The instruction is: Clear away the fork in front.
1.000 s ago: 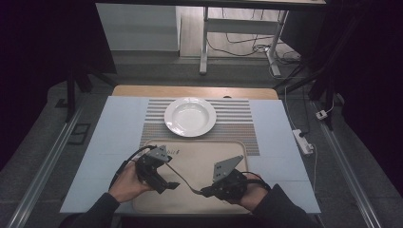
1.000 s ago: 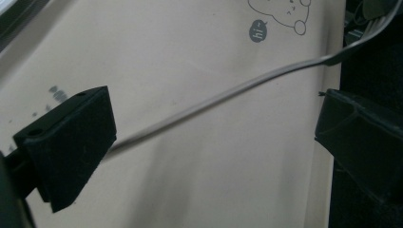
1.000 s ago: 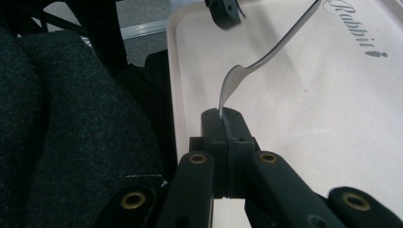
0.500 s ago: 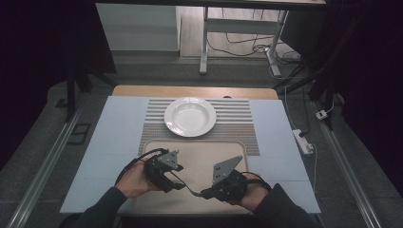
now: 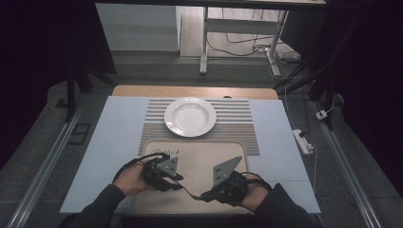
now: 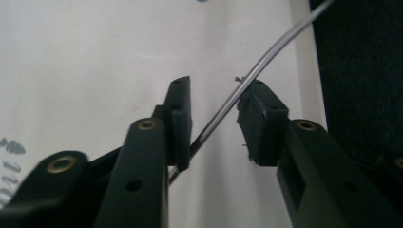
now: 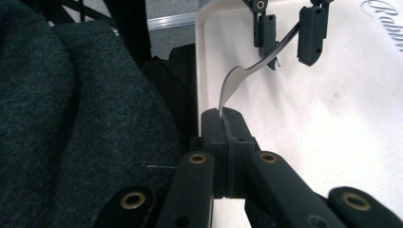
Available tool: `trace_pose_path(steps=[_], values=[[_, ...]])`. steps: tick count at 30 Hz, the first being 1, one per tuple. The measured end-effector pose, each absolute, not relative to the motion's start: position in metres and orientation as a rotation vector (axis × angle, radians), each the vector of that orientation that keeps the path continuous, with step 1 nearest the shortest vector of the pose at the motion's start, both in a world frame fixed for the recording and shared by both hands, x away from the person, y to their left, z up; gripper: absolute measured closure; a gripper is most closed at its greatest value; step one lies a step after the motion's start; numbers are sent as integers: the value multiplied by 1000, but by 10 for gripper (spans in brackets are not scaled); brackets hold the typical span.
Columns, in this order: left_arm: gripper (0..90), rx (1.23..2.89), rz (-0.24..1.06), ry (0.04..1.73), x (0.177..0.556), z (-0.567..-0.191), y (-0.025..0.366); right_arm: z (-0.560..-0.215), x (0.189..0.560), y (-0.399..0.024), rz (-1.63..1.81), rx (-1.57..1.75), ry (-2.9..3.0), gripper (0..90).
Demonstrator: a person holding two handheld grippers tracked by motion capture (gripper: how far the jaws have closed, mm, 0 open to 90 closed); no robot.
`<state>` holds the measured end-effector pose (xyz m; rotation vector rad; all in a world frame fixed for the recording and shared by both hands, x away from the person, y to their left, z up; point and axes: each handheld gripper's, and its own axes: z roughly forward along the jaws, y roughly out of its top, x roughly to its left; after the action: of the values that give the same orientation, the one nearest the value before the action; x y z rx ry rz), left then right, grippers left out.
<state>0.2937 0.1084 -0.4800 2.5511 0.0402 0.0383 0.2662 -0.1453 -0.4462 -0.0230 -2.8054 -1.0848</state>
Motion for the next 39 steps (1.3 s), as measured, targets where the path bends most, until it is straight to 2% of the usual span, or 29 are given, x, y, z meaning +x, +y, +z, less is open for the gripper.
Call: trace_pose_path(steps=[6, 8, 12, 14, 18, 20, 26, 29, 30, 31, 33, 36, 39], values=[[731, 2582, 68, -86, 289, -481, 107, -448, 267, -145, -1067, 21, -2790, 895], [760, 2602, 90, -192, 286, -481, 106, -449, 267, -145, -1063, 26, -2781, 891], [807, 2616, 67, -274, 284, -483, 105, -450, 269, -146, -1071, 36, -2778, 864], [860, 2621, 11, -343, 281, -486, 102, -450, 272, -150, -1091, 10, -2802, 804], [865, 2634, -3, -322, 282, -485, 100, -450, 276, -153, -1125, -38, -2791, 755], [865, 2640, 9, -299, 282, -485, 101, -450, 278, -155, -1147, -91, -2797, 648], [864, 2660, 1, -153, 287, -482, 104, -449, 282, -162, -1199, -234, -2837, 448], [865, 2654, -13, -25, 290, -479, 108, -449, 282, -168, -1216, -318, -2847, 371], [865, 2654, -13, -25, 290, -479, 108, -449, 282, -168, -1216, -318, -2847, 371], [864, 2636, -60, 68, 292, -478, 110, -449, 281, -171, -1230, -370, -2869, 318], [864, 2627, -70, 106, 293, -477, 111, -448, 280, -174, -1230, -414, -2883, 272], [864, 2619, -97, 251, 296, -474, 116, -445, 278, -180, -1249, -484, -2887, 219], [864, 2622, -96, 314, 296, -474, 118, -445, 277, -185, -1270, -530, -2892, 190]])
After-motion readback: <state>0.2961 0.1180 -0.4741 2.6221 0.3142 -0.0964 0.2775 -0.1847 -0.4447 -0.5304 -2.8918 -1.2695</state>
